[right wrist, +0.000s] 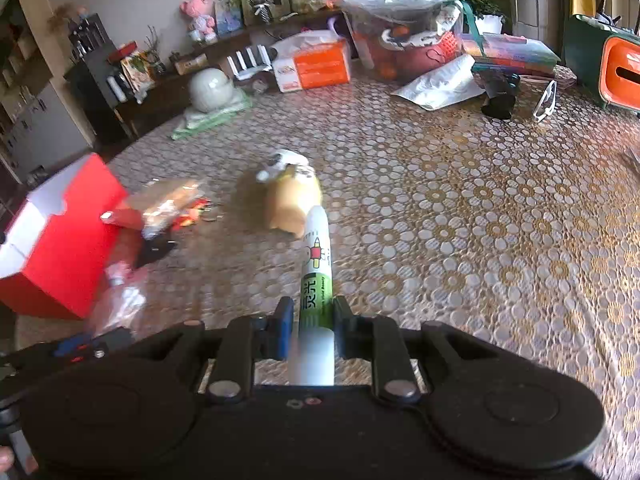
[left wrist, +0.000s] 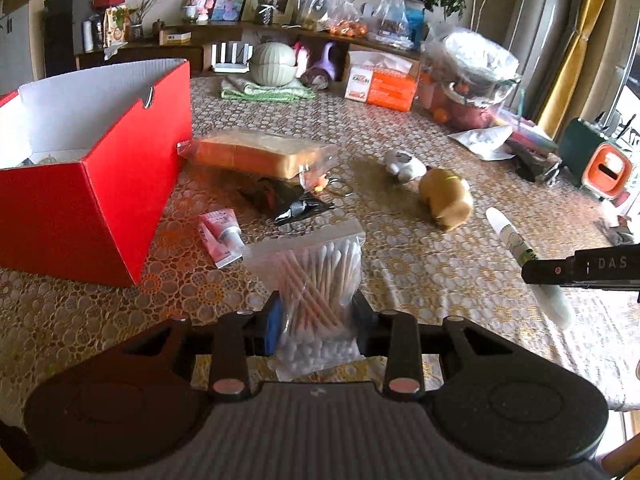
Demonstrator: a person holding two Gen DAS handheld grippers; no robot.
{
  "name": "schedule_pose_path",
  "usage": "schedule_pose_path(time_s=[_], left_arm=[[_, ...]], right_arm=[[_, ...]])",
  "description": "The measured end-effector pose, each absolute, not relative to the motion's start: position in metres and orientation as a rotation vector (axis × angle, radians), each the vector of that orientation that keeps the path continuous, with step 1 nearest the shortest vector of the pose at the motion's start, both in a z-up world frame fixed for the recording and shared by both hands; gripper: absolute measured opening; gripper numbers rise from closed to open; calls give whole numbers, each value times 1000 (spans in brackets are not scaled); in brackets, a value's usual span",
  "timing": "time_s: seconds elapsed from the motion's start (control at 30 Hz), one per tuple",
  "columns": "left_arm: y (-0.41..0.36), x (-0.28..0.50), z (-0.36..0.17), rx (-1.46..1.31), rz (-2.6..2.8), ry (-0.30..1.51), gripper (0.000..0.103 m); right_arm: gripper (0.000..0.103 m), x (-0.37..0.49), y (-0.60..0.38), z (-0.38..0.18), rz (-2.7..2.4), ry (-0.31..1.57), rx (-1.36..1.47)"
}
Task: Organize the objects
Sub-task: 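Grasp the cotton swab bag with the left tool while the right tool grasps the white tube, then lift and carry the swab bag and white tube with both tools over the red box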
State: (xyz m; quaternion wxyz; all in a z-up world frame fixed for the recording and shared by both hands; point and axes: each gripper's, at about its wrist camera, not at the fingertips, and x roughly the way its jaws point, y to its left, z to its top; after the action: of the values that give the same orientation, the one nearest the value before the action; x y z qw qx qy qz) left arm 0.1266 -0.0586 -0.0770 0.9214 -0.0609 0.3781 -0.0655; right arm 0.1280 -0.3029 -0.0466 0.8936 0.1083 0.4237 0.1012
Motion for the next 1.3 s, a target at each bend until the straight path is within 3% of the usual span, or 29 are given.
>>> schedule_pose_path(time_s=[0.83, 1.3], left_arm=[[7, 89, 1, -199, -158, 606, 34], [96, 104, 25, -144, -64, 572, 34]], right_arm=[[20, 91, -180, 48, 462, 734, 135], [20, 126, -71, 51, 613, 744, 30]])
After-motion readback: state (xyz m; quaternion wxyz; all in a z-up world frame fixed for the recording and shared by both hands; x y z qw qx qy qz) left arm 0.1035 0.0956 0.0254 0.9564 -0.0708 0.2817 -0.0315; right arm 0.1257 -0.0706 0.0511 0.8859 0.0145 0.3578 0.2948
